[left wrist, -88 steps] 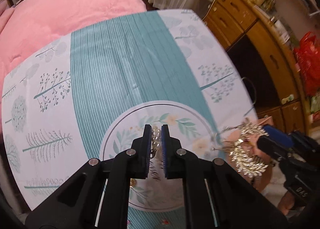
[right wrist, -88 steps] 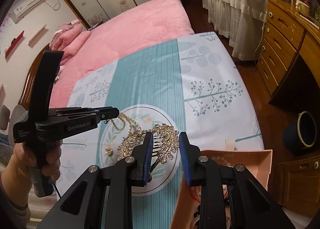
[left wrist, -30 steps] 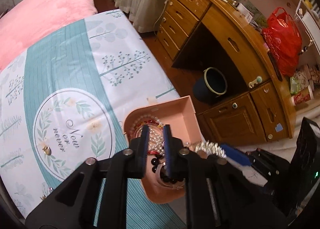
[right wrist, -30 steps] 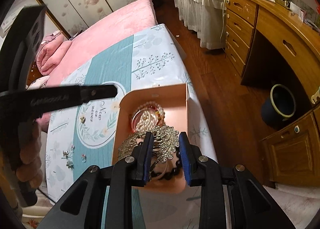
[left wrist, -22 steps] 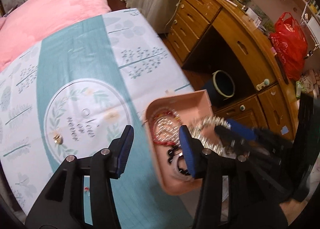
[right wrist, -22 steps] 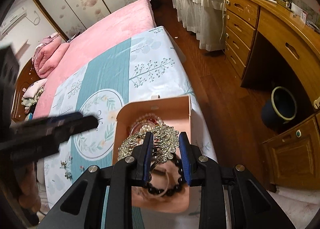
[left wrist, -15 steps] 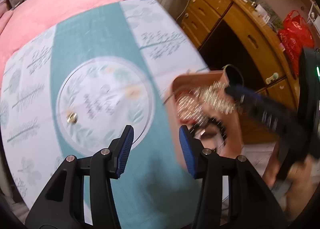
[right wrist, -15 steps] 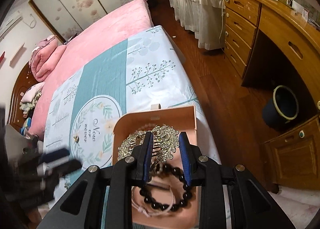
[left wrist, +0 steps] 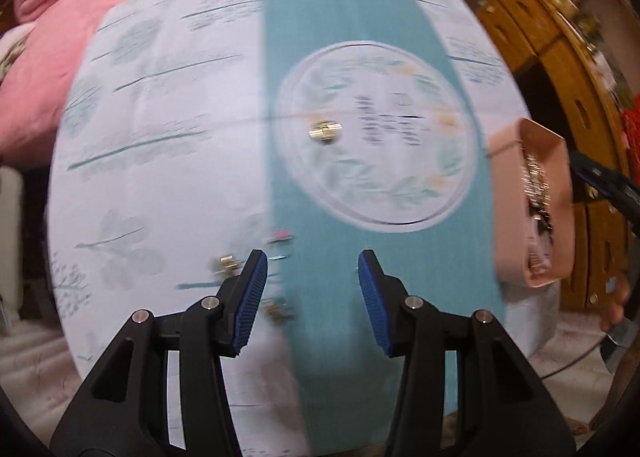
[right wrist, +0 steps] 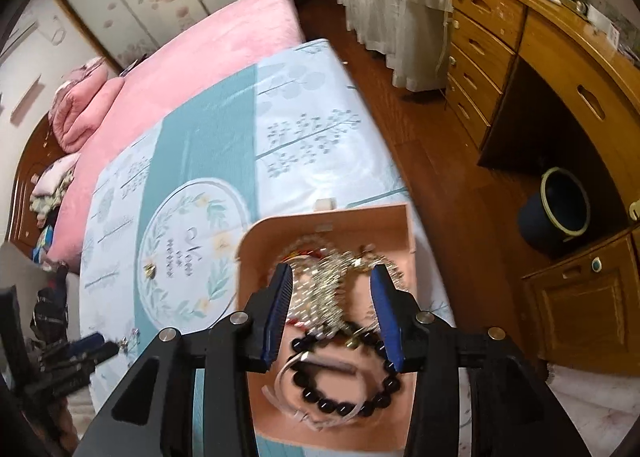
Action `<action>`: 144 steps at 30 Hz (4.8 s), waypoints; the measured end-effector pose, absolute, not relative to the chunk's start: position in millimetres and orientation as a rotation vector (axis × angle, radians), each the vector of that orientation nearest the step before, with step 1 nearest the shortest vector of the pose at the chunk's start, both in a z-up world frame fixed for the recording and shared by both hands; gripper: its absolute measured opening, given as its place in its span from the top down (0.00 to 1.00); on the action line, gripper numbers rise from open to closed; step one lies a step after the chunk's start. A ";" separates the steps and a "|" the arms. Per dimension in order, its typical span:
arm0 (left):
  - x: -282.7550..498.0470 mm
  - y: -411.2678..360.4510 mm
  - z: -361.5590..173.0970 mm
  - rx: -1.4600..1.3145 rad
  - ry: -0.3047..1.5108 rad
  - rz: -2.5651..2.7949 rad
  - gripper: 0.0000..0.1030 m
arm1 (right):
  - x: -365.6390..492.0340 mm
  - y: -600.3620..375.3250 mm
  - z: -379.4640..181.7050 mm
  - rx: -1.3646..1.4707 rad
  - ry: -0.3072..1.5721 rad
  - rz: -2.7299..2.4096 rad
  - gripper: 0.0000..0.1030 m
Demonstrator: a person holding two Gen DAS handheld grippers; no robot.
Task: Organize jewelry
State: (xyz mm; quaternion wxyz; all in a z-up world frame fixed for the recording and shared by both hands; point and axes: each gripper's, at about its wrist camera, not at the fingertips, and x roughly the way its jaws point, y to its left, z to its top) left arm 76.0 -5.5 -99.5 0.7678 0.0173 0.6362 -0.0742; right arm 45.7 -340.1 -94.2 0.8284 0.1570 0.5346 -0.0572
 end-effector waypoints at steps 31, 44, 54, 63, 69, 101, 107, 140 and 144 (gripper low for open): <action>52.2 77.9 -130.8 0.033 1.384 -0.204 0.58 | 17.2 -81.7 -128.9 0.050 1.266 0.428 0.60; 52.3 97.9 -138.1 0.033 1.406 -0.307 0.60 | 15.7 3.9 -166.0 -0.083 1.274 0.532 0.61; 55.3 89.1 -140.7 0.046 1.404 -0.392 0.60 | 13.4 20.4 -183.0 -0.172 1.267 0.484 0.84; 68.9 74.0 -152.3 0.009 1.430 -0.386 0.71 | 15.4 -8.9 -173.2 -0.067 1.270 0.401 0.84; 77.9 64.7 -156.5 0.009 1.426 -0.374 0.75 | 9.6 -24.1 -168.9 -0.028 1.268 0.363 0.84; 58.8 -160.2 -67.6 0.155 1.248 -0.693 0.84 | -48.9 -243.8 -68.5 0.184 1.114 0.038 0.84; 62.8 -207.6 -72.6 0.173 1.247 -0.686 0.84 | -56.8 -294.2 -76.6 0.220 1.128 -0.002 0.84; 51.5 -195.5 -90.0 0.164 1.290 -0.575 0.57 | -33.9 -305.4 -110.2 0.218 1.225 0.045 0.82; 47.6 -172.9 -92.1 0.184 1.304 -0.539 0.57 | -36.5 -293.3 -103.9 0.193 1.209 0.061 0.82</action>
